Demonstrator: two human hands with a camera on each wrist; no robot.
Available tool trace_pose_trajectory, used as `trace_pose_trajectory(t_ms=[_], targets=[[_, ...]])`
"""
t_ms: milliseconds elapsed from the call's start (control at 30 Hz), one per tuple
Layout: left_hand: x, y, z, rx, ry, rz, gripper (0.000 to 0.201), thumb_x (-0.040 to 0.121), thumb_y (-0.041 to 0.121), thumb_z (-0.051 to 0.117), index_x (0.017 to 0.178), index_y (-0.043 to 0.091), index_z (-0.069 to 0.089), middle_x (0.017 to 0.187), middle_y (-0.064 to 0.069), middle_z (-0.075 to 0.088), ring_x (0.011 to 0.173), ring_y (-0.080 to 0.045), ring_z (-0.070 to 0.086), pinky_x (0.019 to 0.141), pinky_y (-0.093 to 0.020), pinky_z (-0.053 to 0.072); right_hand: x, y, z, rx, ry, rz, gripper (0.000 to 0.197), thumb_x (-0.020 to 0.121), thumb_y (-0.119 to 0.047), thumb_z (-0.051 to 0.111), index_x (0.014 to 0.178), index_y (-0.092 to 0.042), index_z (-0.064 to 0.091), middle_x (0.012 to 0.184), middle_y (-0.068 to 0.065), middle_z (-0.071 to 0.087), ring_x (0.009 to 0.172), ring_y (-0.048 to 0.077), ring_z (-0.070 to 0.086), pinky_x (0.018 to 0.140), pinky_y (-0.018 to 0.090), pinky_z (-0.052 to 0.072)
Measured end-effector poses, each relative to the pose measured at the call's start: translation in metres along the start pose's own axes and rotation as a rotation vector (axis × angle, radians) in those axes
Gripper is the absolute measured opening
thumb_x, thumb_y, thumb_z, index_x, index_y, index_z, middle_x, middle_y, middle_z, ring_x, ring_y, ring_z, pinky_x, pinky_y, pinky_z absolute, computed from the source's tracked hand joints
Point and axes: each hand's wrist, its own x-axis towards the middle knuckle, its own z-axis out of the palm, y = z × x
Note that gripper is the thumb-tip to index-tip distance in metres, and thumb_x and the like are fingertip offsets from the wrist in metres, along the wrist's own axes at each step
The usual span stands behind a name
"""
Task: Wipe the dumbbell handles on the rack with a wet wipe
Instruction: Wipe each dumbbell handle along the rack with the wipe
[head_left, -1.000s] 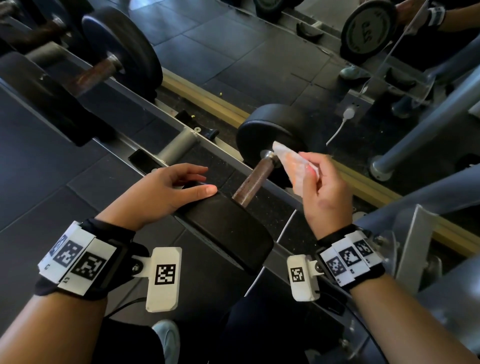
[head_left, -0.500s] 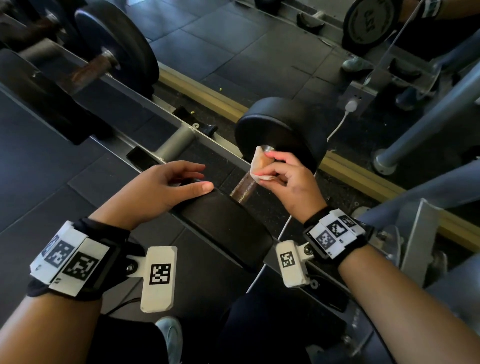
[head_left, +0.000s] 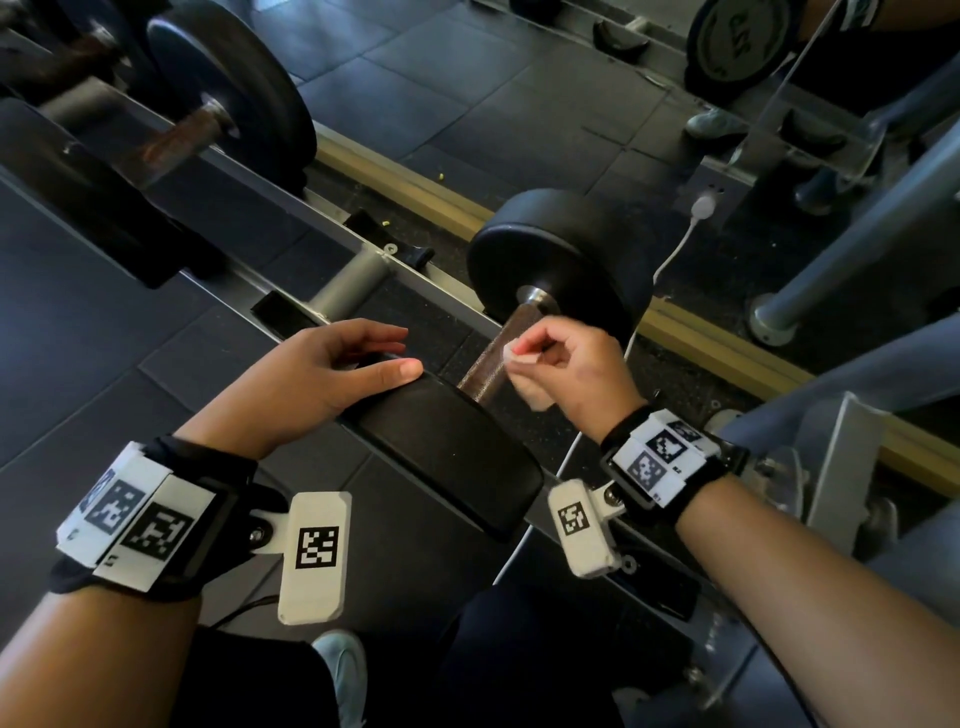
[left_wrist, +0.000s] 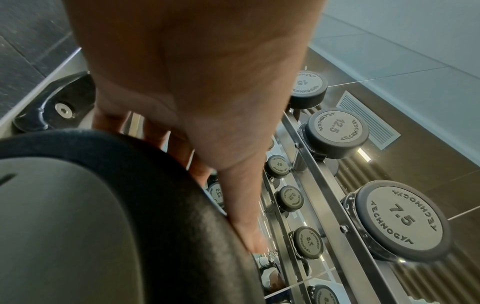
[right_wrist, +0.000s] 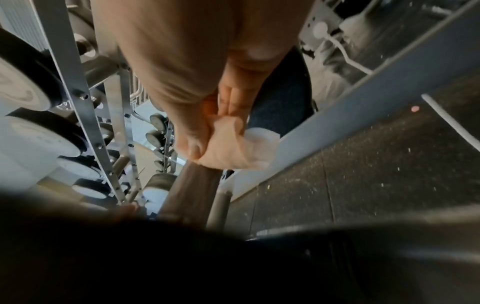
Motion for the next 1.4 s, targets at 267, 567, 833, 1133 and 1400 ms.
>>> trace_pose_trajectory(t_ms=[267,567,833,1133,1400], targets=[[0.002,-0.001,0.000,-0.029,0.020,-0.007,0.068,0.063,0.067,0.064,0.125,0.042,0.060,0.118,0.022,0.067,0.107,0.005,0.062,0.099,-0.029,0.046,-0.002,-0.001,-0.001,-0.074,-0.093,-0.112,0.006,0.085,-0.017,0.075,0.089,-0.013,0.072,0.094,-0.010,0.063,0.088,0.001,0.063,0.078,0.016,0.053],[0.002,-0.003,0.000,-0.048,0.029,0.001,0.066,0.062,0.067,0.066,0.123,0.041,0.062,0.118,0.022,0.068,0.110,0.001,0.063,0.106,-0.038,0.046,-0.009,-0.007,0.016,-0.094,-0.229,-0.178,0.009,0.086,-0.020,0.072,0.095,-0.022,0.071,0.097,-0.018,0.062,0.095,-0.003,0.062,0.088,0.017,0.052],[-0.001,0.001,0.001,-0.044,0.023,0.012,0.069,0.061,0.066,0.063,0.124,0.039,0.061,0.117,0.022,0.067,0.104,0.008,0.062,0.093,-0.022,0.045,0.010,-0.005,-0.004,-0.133,0.107,-0.127,0.007,0.087,-0.016,0.074,0.093,-0.013,0.073,0.095,-0.013,0.060,0.090,-0.010,0.058,0.082,0.009,0.049],[-0.002,0.004,0.001,-0.029,0.021,0.009,0.072,0.059,0.069,0.060,0.125,0.041,0.059,0.116,0.024,0.065,0.103,0.009,0.060,0.085,-0.015,0.041,-0.007,-0.008,0.002,-0.061,-0.203,-0.171,0.016,0.086,-0.011,0.073,0.102,-0.012,0.075,0.104,-0.005,0.063,0.100,0.003,0.062,0.087,0.015,0.051],[-0.001,0.000,0.000,0.000,0.029,0.012,0.066,0.065,0.069,0.061,0.125,0.042,0.060,0.114,0.026,0.066,0.105,0.008,0.060,0.087,-0.016,0.041,-0.007,0.007,-0.008,-0.205,0.258,-0.099,0.010,0.092,-0.017,0.067,0.101,-0.015,0.071,0.100,-0.005,0.061,0.085,0.002,0.060,0.070,0.012,0.051]])
